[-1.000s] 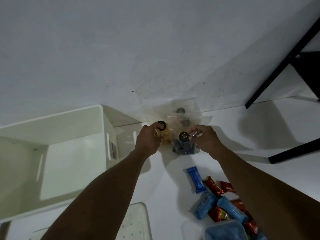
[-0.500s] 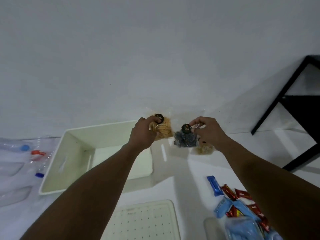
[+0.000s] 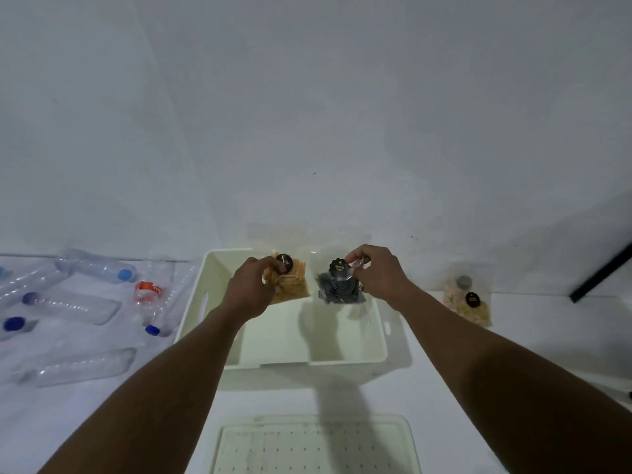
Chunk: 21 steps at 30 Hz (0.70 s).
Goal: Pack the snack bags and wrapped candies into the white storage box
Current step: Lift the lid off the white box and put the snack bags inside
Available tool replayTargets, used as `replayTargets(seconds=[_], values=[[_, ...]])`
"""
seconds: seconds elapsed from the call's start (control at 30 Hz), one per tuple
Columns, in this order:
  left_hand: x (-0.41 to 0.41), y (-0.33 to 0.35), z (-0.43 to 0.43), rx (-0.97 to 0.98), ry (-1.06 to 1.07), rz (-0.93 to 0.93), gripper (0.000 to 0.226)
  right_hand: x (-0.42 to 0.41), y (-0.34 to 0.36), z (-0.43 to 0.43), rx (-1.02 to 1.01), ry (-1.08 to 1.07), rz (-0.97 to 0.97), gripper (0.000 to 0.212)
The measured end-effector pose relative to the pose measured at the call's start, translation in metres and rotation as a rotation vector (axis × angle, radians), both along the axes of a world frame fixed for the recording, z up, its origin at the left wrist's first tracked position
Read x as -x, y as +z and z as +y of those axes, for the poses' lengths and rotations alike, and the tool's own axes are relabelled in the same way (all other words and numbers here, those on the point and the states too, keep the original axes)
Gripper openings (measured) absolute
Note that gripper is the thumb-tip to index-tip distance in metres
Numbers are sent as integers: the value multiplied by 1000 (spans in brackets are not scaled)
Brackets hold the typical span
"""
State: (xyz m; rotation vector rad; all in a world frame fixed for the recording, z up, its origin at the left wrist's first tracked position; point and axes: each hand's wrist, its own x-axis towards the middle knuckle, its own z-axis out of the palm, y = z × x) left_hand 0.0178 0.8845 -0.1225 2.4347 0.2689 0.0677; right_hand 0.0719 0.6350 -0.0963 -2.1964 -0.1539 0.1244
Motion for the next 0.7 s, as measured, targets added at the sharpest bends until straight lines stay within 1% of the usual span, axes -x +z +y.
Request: replayTargets(seconds=[0.1, 0.3, 0.43, 0.5, 0.57, 0.63, 0.7], values=[[-14, -26, 6, 29, -22, 56, 40, -15, -22, 19, 56, -8, 69, 27], [-41, -86, 5, 36, -67, 158, 43, -46, -70, 38, 125, 0, 225, 22], [-58, -114, 2, 36, -77, 230, 38, -61, -90, 43, 189, -8, 326, 24], [-64, -126, 3, 5, -115, 261, 52, -63, -91, 46, 262, 30, 356, 31], [-67, -130, 6, -26, -128, 304, 65, -63, -89, 48, 295, 14, 364, 35], [-66, -123, 7, -37, -128, 331, 69, -60, -85, 50, 292, -7, 345, 36], [-62, -113, 5, -43, -148, 326, 67, -54, -76, 49, 296, 2, 325, 35]])
